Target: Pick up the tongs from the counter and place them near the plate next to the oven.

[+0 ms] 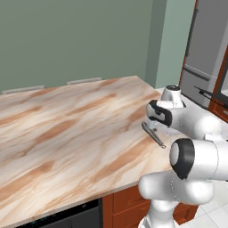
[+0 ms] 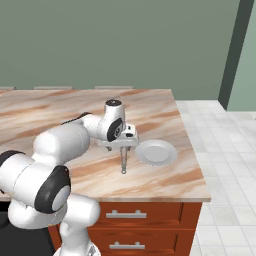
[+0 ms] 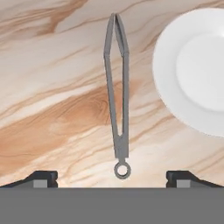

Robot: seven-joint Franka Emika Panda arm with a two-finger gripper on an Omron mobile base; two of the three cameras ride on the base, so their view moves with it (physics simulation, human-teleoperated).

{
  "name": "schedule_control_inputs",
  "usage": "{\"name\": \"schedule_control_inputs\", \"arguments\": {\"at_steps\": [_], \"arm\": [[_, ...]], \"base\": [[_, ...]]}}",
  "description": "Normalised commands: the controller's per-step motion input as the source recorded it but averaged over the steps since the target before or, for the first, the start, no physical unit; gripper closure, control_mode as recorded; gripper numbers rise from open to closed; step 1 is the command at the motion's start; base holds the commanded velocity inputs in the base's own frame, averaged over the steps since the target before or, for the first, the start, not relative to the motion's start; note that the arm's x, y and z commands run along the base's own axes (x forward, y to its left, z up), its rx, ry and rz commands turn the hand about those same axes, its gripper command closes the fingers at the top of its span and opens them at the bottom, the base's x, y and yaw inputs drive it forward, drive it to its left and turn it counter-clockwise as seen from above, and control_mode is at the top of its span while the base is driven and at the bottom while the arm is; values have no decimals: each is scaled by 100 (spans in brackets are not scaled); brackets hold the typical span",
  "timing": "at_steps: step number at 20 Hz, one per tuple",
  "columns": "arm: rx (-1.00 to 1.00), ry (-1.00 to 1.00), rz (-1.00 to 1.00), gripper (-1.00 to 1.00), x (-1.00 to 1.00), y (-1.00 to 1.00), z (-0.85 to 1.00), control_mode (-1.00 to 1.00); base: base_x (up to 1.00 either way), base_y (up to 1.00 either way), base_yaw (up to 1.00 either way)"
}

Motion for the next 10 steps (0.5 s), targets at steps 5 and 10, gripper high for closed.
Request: {"name": "schedule_control_inputs", "arguments": {"at_steps": [5, 10], "arm": [[0, -11, 0, -100, -67, 9, 12, -100], [0, -22, 0, -100, -72, 19, 7, -100]], "base": [[0, 0, 0], [0, 0, 0]]}}
